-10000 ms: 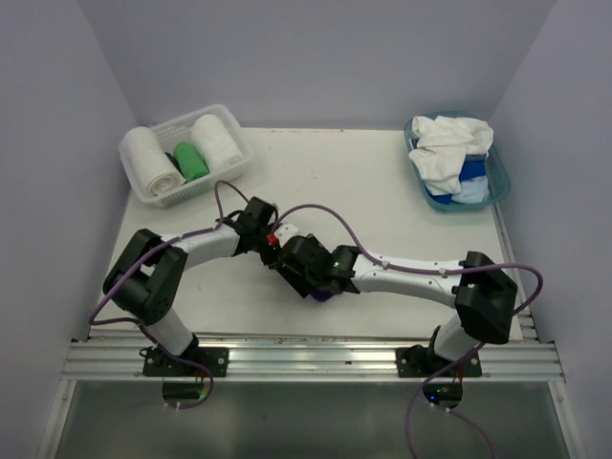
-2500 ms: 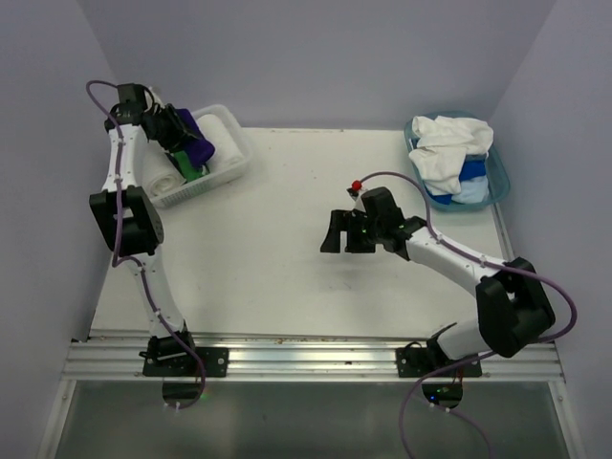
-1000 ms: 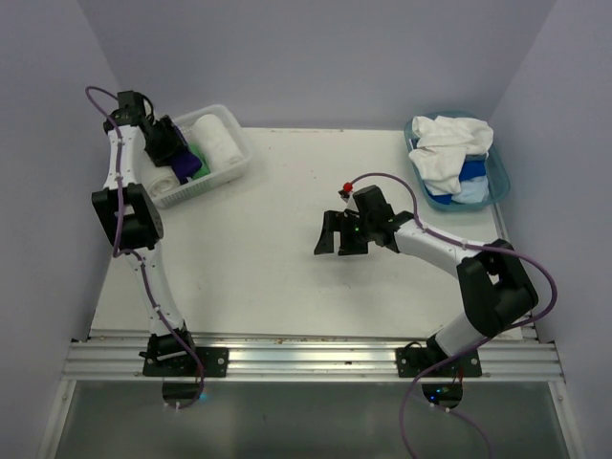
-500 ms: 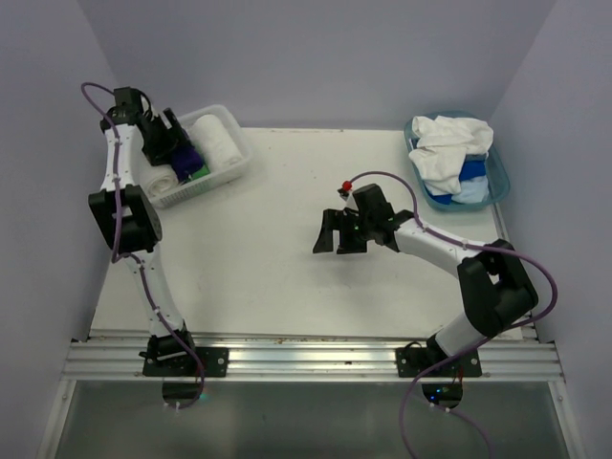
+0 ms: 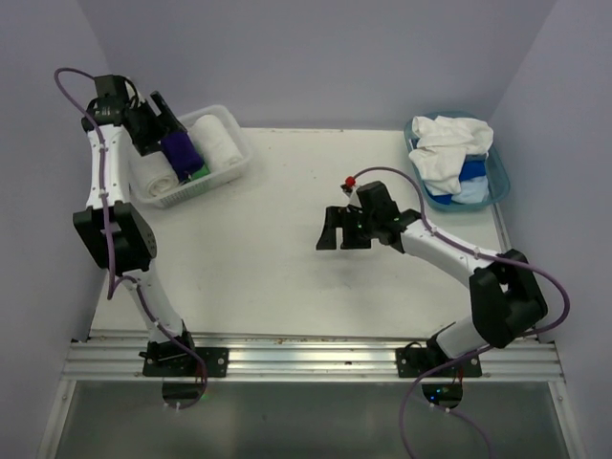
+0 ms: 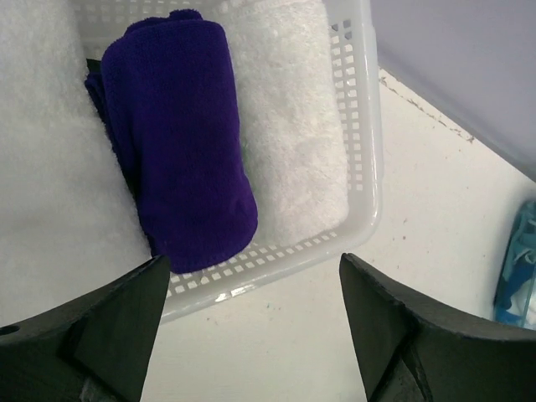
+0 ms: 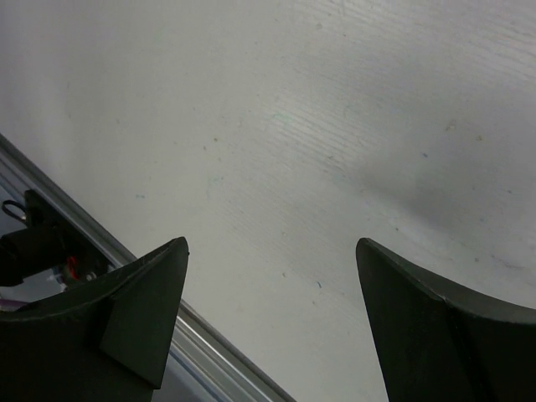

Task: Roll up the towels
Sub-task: Place the rolled towel into the container, then grab a towel with the right arm

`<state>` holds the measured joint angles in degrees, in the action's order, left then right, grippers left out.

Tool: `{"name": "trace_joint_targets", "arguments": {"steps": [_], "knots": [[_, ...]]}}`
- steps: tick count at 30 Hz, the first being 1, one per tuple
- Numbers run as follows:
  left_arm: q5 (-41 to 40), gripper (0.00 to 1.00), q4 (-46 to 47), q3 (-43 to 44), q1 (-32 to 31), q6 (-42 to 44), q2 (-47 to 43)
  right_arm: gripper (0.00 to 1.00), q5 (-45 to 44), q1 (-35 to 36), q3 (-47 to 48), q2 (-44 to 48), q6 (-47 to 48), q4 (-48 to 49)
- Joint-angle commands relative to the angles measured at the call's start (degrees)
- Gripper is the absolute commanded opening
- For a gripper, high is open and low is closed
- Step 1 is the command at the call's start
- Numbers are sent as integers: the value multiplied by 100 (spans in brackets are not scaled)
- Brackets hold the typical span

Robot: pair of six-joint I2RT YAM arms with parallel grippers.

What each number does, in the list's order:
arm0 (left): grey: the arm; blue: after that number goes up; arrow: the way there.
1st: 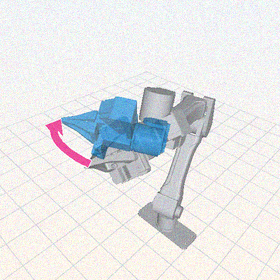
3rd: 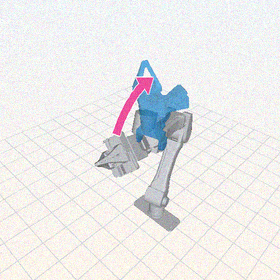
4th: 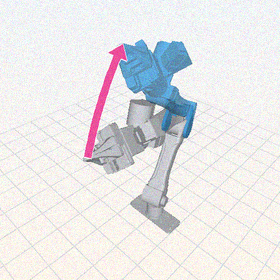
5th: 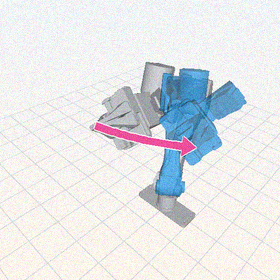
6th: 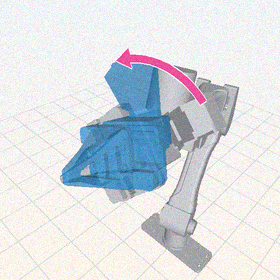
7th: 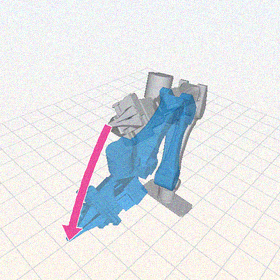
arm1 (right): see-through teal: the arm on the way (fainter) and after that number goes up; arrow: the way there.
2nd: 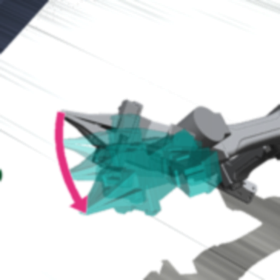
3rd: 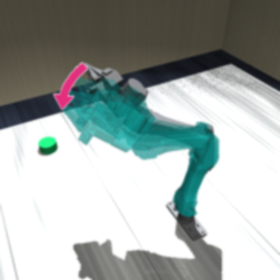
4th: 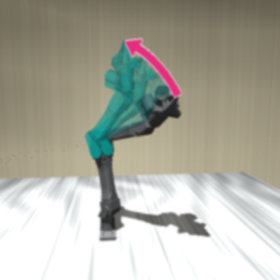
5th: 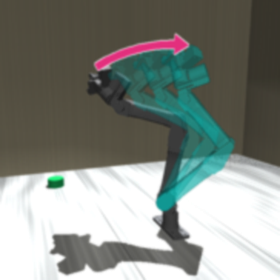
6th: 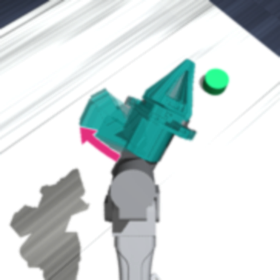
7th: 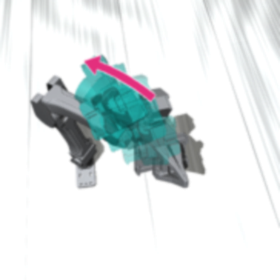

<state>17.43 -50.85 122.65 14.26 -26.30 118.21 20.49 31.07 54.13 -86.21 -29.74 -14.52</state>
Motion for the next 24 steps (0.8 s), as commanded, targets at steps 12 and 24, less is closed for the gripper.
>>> {"name": "trace_joint_targets", "arguments": {"steps": [12,24], "knots": [[-695,85,1358,-2446,-2284,310,-2381,86,-4268,128,1600,685,943,-1983],[-1040,85,1570,-4416,-3500,398,-3006,87,-3587,-2499,3530,-666,-111,-1799]]}}
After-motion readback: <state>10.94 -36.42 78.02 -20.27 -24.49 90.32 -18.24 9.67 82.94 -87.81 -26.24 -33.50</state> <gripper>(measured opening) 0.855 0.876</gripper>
